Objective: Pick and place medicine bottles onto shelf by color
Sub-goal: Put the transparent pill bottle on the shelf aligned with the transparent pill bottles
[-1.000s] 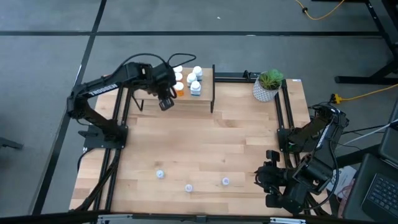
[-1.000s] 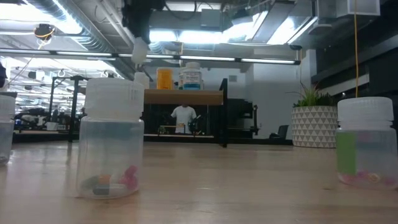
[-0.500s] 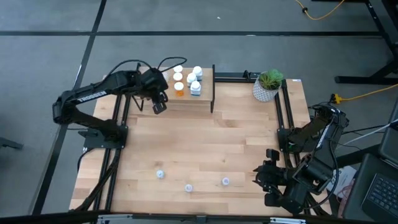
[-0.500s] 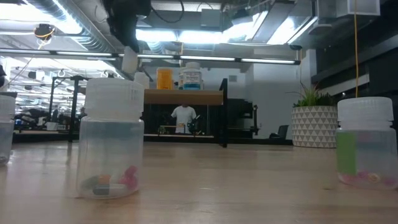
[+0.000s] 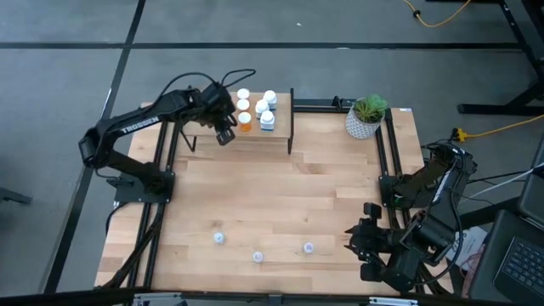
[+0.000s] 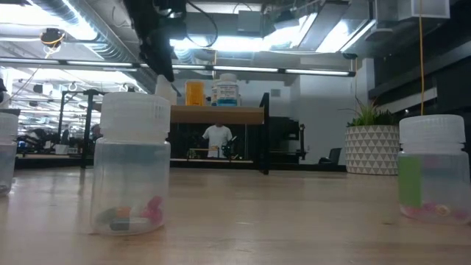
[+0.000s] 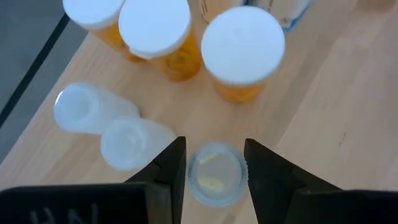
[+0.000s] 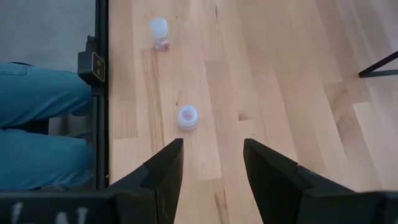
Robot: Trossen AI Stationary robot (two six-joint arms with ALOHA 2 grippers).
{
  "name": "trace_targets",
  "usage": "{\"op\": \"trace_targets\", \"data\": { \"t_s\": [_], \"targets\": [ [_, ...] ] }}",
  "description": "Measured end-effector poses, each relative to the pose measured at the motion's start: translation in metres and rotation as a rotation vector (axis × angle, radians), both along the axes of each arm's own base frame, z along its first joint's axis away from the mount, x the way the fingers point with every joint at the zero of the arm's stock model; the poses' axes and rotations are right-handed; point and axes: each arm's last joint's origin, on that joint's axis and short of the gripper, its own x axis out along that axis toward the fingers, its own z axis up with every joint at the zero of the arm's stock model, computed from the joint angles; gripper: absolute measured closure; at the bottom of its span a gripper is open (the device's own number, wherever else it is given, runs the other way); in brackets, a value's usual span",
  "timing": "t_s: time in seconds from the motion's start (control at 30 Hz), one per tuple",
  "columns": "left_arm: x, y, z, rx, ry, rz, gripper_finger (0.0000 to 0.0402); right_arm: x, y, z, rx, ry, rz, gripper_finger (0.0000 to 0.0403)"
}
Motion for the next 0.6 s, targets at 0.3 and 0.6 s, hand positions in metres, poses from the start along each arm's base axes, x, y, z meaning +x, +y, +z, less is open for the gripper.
{"op": "trace_targets", "data": {
  "t_s": [0.3, 0.6],
  "targets": [
    [-0.0002, 0.0068, -0.0017, 0.009, 0.005, -0.001, 0.0279, 0.0001, 0.0, 0.0, 0.001, 0.001, 0.0, 0.0231],
    [-0.0004, 0.0066, -0.0019, 0.02, 0.019, -0.026, 0.0277, 0.0, 0.0, 0.0, 0.002, 0.002, -0.001, 0.0231]
  ]
}}
